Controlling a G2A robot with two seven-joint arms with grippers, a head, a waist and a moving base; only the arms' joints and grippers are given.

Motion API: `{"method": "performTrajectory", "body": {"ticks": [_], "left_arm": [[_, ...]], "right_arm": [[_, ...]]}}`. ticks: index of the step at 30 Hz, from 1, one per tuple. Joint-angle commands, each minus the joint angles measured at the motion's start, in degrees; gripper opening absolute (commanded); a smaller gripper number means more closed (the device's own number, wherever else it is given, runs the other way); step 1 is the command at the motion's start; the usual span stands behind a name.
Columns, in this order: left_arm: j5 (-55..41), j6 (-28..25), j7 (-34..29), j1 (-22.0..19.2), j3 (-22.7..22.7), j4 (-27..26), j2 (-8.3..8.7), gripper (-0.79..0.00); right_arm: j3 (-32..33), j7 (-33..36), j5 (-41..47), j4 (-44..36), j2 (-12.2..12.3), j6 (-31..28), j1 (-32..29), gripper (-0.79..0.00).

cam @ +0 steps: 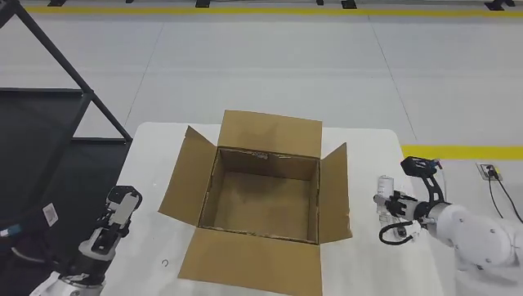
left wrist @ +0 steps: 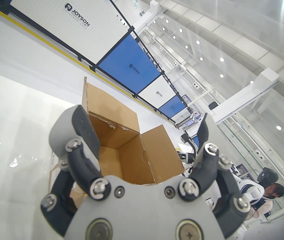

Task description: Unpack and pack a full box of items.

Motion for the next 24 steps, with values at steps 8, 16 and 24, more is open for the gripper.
{"method": "performTrajectory", "body": {"ticks": [8, 16, 24], "left_arm": [[1.2, 0.7, 0.2, -0.1, 1.3, -0.8, -0.03, 0.0], [1.8, 1.1, 0.2, 0.1, 1.7, -1.2, -0.04, 0.0], [2.3, 1.2, 0.7, 0.5, 1.8, -1.6, -0.08, 0.0]], "right_arm": [[-3.0, -3.2, -3.3, 15.6, 1.0, -4.8, 4.9, -0.785], [-4.1, -4.1, -3.1, 21.8, 1.9, -10.4, 7.0, -0.785], [-6.3, -5.1, -3.7, 24.7, 2.5, -10.7, 8.3, -0.785]]}}
